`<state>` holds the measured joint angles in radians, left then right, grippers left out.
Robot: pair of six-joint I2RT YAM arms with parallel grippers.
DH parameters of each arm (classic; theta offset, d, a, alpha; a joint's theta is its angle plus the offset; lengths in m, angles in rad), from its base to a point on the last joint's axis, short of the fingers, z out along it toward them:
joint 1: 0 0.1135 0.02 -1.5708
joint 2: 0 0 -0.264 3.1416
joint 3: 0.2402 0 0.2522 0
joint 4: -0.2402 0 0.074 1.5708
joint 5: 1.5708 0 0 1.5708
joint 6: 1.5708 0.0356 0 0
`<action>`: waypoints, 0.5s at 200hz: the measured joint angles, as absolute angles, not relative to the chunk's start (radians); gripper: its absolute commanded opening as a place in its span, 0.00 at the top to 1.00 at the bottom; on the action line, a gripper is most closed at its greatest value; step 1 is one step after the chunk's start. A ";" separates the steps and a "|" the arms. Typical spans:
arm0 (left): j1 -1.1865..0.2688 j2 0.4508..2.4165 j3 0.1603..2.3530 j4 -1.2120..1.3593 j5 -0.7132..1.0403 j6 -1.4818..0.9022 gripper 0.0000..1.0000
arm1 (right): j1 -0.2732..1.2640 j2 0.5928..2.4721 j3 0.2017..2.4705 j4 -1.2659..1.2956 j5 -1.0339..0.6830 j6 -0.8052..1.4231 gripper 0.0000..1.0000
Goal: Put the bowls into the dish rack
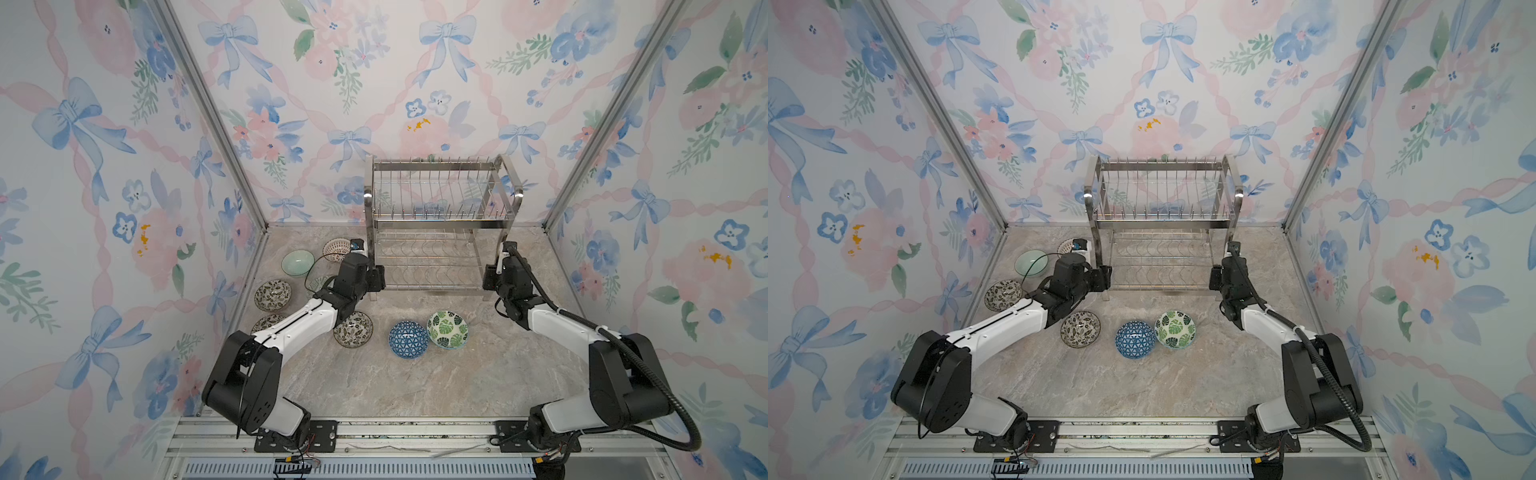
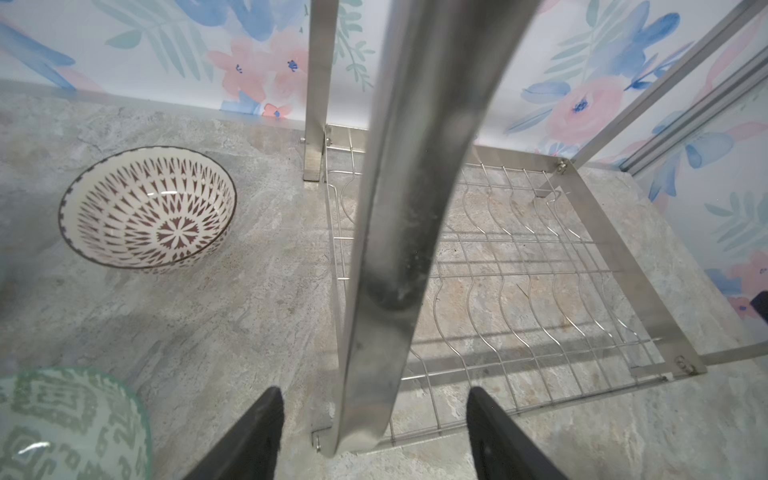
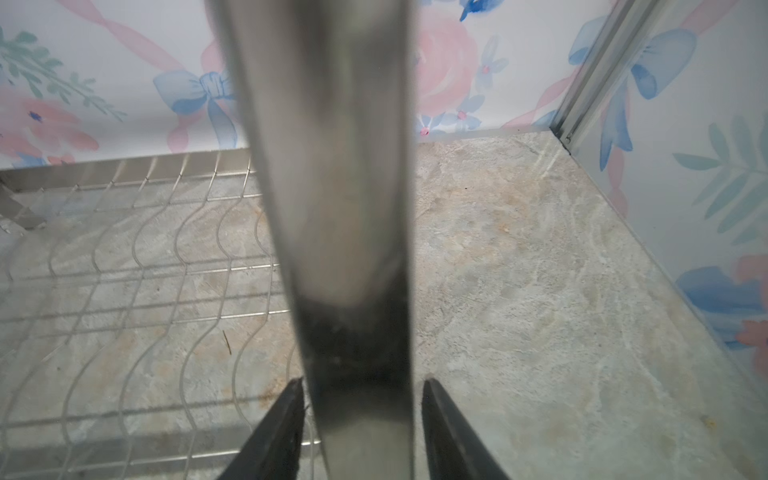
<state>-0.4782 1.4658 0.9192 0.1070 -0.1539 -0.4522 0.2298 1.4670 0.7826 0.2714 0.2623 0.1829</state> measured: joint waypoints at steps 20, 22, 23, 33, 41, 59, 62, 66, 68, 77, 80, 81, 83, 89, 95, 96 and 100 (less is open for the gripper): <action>-0.478 1.432 0.919 0.076 -0.170 -0.453 0.02 | 0.230 1.452 0.784 0.232 0.261 0.204 0.36; -0.478 1.427 0.919 0.073 -0.171 -0.456 0.02 | 0.230 1.451 0.784 0.229 0.261 0.207 0.35; -0.478 1.425 0.919 0.072 -0.171 -0.455 0.02 | 0.230 1.449 0.784 0.228 0.262 0.208 0.35; -0.477 1.404 0.919 0.059 -0.176 -0.457 0.02 | 0.230 1.433 0.784 0.211 0.262 0.215 0.32; -0.477 1.388 0.918 0.048 -0.180 -0.457 0.02 | 0.229 1.415 0.784 0.199 0.263 0.219 0.30; -0.477 1.355 0.918 0.026 -0.188 -0.457 0.02 | 0.229 1.358 0.779 0.178 0.268 0.235 0.18; -0.477 1.349 0.918 0.020 -0.191 -0.457 0.02 | 0.229 1.345 0.777 0.175 0.269 0.235 0.16; -0.477 1.343 0.918 0.013 -0.194 -0.457 0.02 | 0.229 1.328 0.773 0.173 0.271 0.237 0.13; -0.477 1.339 0.918 0.009 -0.196 -0.457 0.02 | 0.229 1.321 0.771 0.172 0.270 0.237 0.11; -0.477 1.324 0.912 -0.006 -0.202 -0.458 0.02 | 0.229 1.284 0.759 0.167 0.274 0.253 0.01; -0.477 1.320 0.910 -0.008 -0.202 -0.458 0.02 | 0.229 1.272 0.755 0.167 0.274 0.243 0.03; -0.477 1.317 0.907 -0.011 -0.203 -0.458 0.02 | 0.229 1.269 0.754 0.166 0.274 0.243 0.03; -0.477 1.313 0.904 -0.013 -0.204 -0.458 0.02 | 0.229 1.259 0.750 0.165 0.274 0.253 0.03; -0.477 1.299 0.894 -0.023 -0.207 -0.463 0.02 | 0.229 1.238 0.740 0.161 0.274 0.249 0.03; -0.477 1.284 0.880 -0.033 -0.211 -0.468 0.02 | 0.229 1.217 0.728 0.159 0.277 0.250 0.03; -0.477 1.282 0.879 -0.034 -0.212 -0.469 0.02 | 0.229 1.212 0.725 0.157 0.278 0.250 0.04; -0.477 1.270 0.869 -0.043 -0.214 -0.472 0.02 | 0.229 1.201 0.718 0.155 0.280 0.251 0.03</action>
<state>-0.4770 1.2701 0.8692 -0.0429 -0.2138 -0.4725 0.2291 1.2015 0.7177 0.1551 0.2798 0.2512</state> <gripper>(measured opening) 0.980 0.963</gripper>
